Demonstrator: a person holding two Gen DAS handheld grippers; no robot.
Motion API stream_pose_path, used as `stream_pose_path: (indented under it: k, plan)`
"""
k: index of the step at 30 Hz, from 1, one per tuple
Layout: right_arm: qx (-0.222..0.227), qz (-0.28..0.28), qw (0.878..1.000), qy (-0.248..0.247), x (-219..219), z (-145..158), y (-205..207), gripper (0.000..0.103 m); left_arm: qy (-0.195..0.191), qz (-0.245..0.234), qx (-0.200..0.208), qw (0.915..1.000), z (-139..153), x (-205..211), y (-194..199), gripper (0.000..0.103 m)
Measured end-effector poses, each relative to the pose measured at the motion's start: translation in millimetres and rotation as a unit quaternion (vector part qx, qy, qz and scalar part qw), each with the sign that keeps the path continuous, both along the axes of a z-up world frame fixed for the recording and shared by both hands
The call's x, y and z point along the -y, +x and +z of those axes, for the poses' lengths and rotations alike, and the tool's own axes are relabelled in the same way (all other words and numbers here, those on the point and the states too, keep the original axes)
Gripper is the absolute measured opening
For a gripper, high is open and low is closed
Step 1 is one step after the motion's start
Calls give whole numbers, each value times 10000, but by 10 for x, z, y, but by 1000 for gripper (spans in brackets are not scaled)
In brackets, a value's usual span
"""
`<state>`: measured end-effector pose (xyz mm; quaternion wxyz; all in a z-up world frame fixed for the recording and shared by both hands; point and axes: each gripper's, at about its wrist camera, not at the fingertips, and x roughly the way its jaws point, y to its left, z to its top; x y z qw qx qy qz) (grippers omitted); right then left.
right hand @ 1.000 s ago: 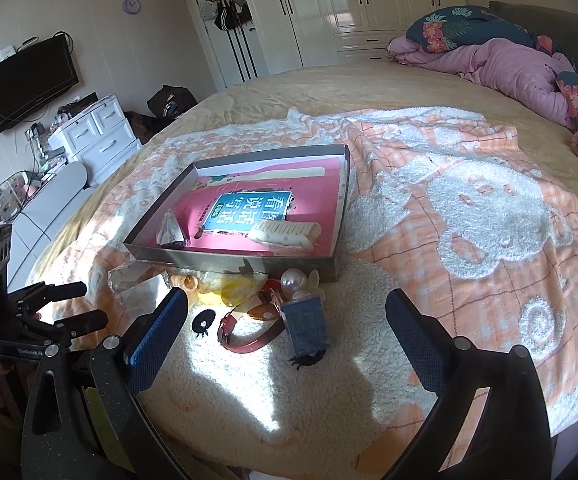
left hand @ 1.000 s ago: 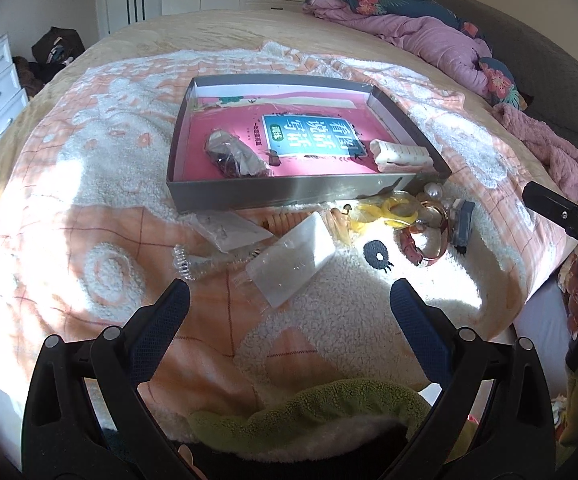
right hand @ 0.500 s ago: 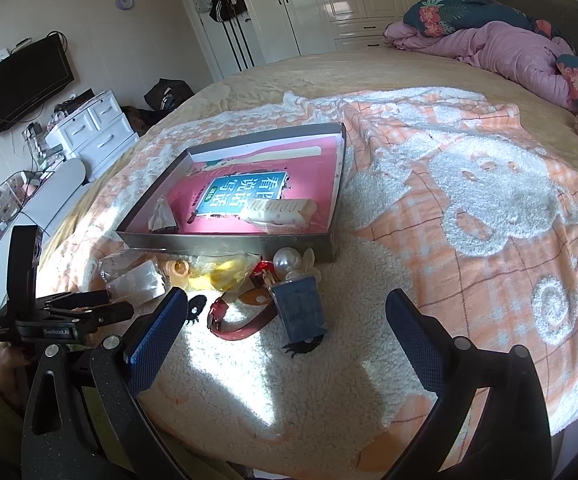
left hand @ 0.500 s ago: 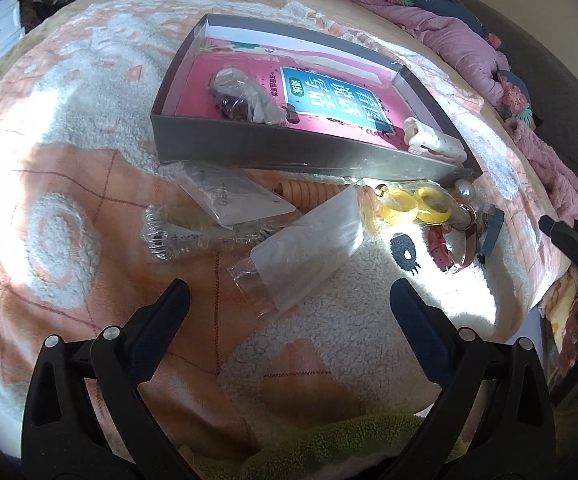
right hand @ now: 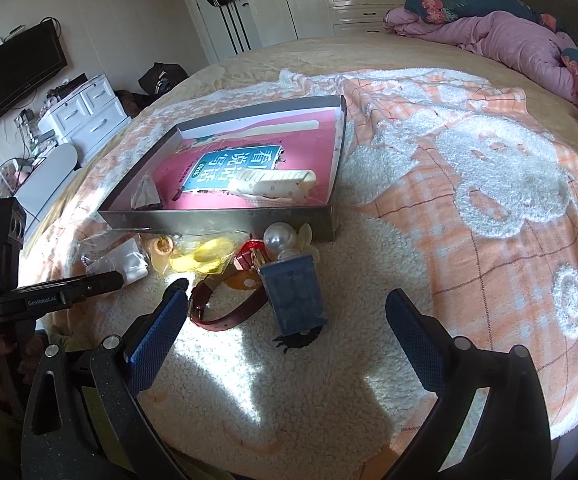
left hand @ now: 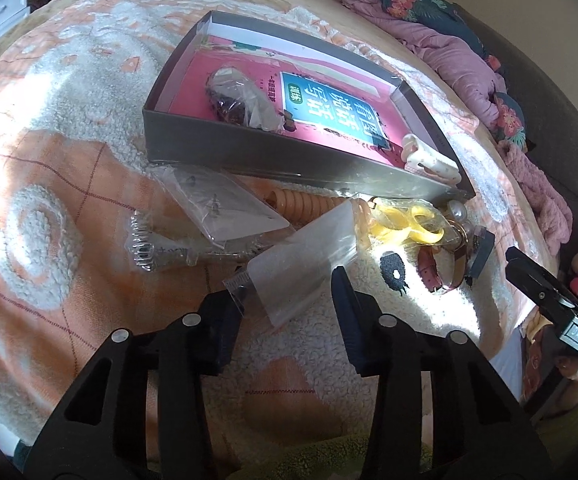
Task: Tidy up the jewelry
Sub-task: 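Grasp the small clear plastic bag with left gripper while right gripper grasps blue case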
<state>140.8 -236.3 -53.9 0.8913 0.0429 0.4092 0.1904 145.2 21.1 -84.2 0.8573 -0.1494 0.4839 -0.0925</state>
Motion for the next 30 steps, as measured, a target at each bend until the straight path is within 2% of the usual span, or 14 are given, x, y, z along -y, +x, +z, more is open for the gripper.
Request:
stream_pose_path:
  k: [3,9,11,12,15,17,18,19,30]
  plan:
    - [-7,14,10000,-68,-25,-54,38,99,-13,-144,25,9999,15,52,-29,24]
    - [-18,18,10000,-59,-44,-187,150,98,-28,-367,83,9993,33,133,-32,20]
    - [-62,0,10000,31,-25,-231,181,84,-46,-392,72,9992,25,143,-20,20]
    - [-110,-4,9999,30,-19,-254,200,73,-74,-400,61,9992,17,143,-10,20]
    - [-65,61,10000,38,-16,-275,204,62,-146,-401,34,9991,-6,125,8,21]
    - [-20,145,9998,105,-19,-268,199,50,-175,-409,43,9990,-10,132,18,21]
    - [-41,211,9996,164,-23,-266,200,39,-179,-414,51,9990,-9,140,24,21]
    - [-38,248,9995,172,-33,-258,193,35,-175,-424,59,9989,-8,146,23,20]
    - [285,407,9987,92,-29,-39,19,35,-193,-521,503,9972,228,171,-103,5]
